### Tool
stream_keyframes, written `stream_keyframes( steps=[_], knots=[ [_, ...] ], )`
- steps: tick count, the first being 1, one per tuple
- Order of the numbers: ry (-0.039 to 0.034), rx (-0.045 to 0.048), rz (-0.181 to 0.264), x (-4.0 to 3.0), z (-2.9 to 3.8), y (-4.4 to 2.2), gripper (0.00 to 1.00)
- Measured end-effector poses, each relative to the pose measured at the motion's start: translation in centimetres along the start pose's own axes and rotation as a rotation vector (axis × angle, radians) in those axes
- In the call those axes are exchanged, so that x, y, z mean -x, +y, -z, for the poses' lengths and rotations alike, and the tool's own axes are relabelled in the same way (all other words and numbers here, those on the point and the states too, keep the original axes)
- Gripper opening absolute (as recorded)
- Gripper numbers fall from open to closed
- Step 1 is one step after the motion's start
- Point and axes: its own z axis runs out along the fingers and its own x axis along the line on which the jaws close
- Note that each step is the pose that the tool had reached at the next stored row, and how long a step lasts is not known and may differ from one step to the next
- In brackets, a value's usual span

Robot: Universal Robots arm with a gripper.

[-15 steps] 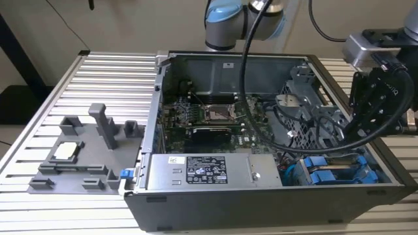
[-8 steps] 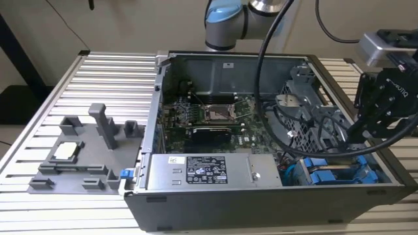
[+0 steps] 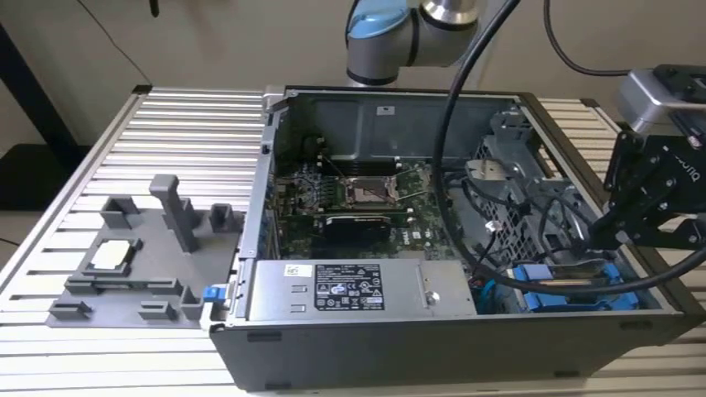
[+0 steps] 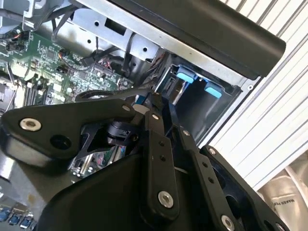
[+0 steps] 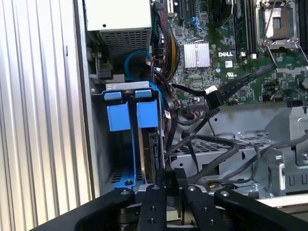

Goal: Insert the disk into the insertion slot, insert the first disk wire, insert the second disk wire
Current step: 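Insert the first disk wire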

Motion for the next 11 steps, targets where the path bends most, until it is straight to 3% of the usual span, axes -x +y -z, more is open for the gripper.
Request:
stream_keyframes(
  steps=[5, 11],
  knots=[
    [0.0018, 0.0028, 0.0, -0.28, -0.2, -0.03, 0.19],
    [0.0019, 0.0029, 0.0, -0.5, -1.13, -0.08, 0.19]
  ],
)
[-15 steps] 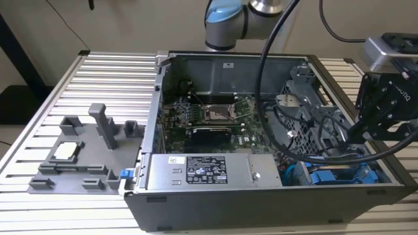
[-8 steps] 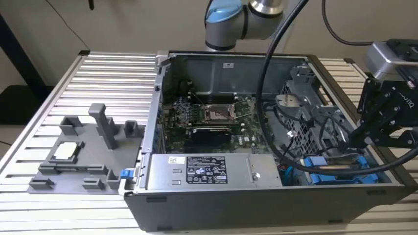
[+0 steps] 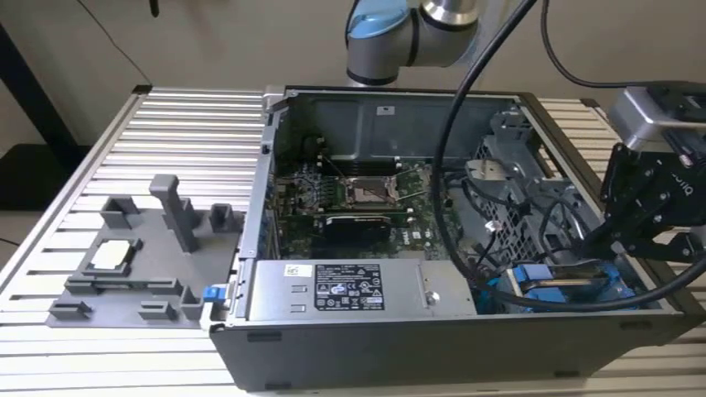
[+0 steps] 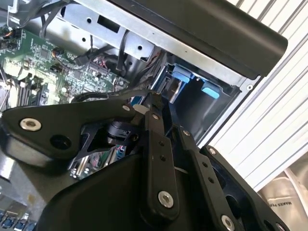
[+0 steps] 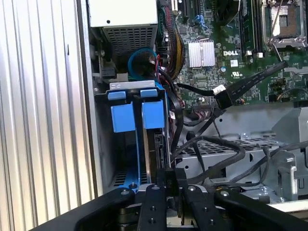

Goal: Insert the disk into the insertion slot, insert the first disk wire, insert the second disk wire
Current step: 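Insert the first disk wire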

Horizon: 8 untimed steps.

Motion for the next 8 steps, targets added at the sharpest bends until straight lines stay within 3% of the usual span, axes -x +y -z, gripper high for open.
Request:
stream_keyframes(
  steps=[5, 8],
  knots=[
    [0.0006, 0.0011, 0.013, -0.06, -0.76, -0.03, 0.19],
    [0.0025, 0.0047, 0.06, -0.08, -0.96, -0.04, 0.19]
  ],
)
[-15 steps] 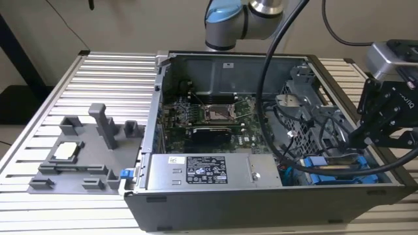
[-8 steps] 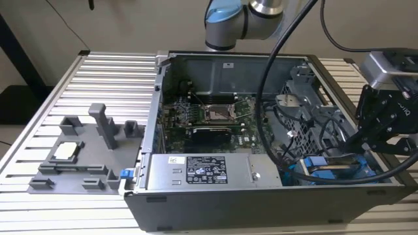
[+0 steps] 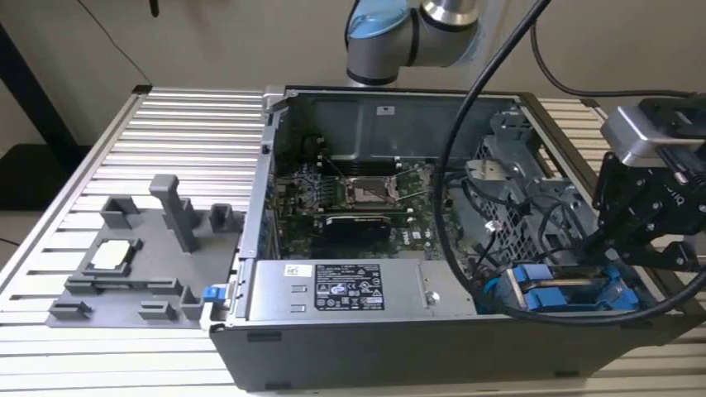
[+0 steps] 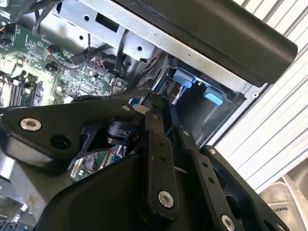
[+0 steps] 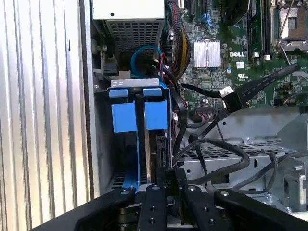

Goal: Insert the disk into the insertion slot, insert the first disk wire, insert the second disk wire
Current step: 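Insert the first disk wire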

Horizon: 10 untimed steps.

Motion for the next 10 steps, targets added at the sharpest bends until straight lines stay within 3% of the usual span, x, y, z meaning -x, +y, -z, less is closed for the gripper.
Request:
stream_keyframes(
  steps=[4, 10],
  knots=[
    [0.002, 0.003, 0.04, -0.02, -0.3, -0.02, 0.19],
    [0.0018, 0.0036, 0.046, -0.04, -0.42, -0.03, 0.19]
  ],
)
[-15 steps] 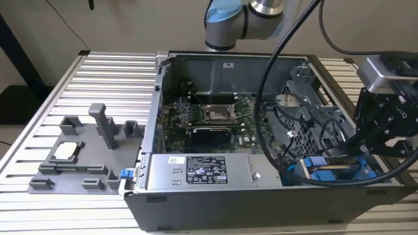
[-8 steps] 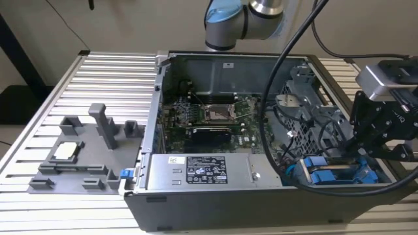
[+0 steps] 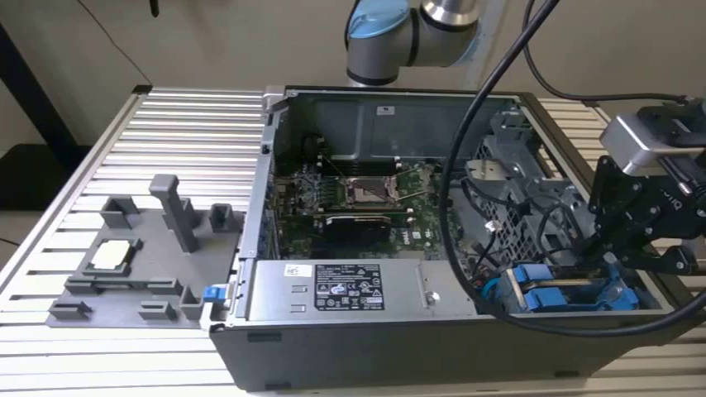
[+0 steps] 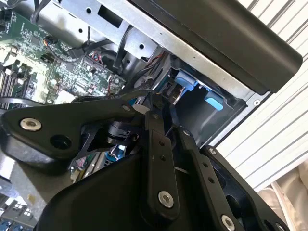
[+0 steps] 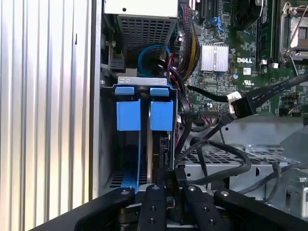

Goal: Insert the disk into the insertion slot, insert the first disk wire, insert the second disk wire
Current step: 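Insert the first disk wire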

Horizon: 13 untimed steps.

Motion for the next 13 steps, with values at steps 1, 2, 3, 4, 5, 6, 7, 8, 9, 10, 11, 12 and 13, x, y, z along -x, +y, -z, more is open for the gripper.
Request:
stream_keyframes(
  steps=[1, 2, 3, 4, 5, 6, 7, 8, 9, 10, 11, 12, 13],
  knots=[
    [0.0, 0.0, 0.0, -0.02, -0.05, -0.01, 0.19],
    [0.0004, 0.0, 0.0, -0.04, -0.08, -0.03, 0.19],
    [0.0005, 0.0, 0.0, -0.06, -0.12, -0.05, 0.19],
    [0.0004, 0.0001, 0.0, -0.07, -0.16, -0.08, 0.19],
    [0.0004, 0.0, 0.0, -0.07, -0.18, -0.13, 0.19],
    [0.0004, 0.0, 0.0, -0.08, -0.2, -0.18, 0.19],
    [0.0004, 0.0, 0.0, -0.09, -0.23, -0.19, 0.19],
    [0.0004, 0.0, 0.0, -0.09, -0.27, -0.2, 0.19],
    [0.0004, 0.0, 0.0, -0.1, -0.3, -0.21, 0.19],
    [0.0004, -0.0001, 0.0, -0.1, -0.34, -0.22, 0.19],
    [0.0005, -0.0002, 0.0, -0.1, -0.38, -0.23, 0.19],
    [0.0004, -0.0003, 0.0, -0.1, -0.43, -0.23, 0.19],
    [0.0004, -0.0003, 0.0, -0.11, -0.49, -0.23, 0.19]
  ],
)
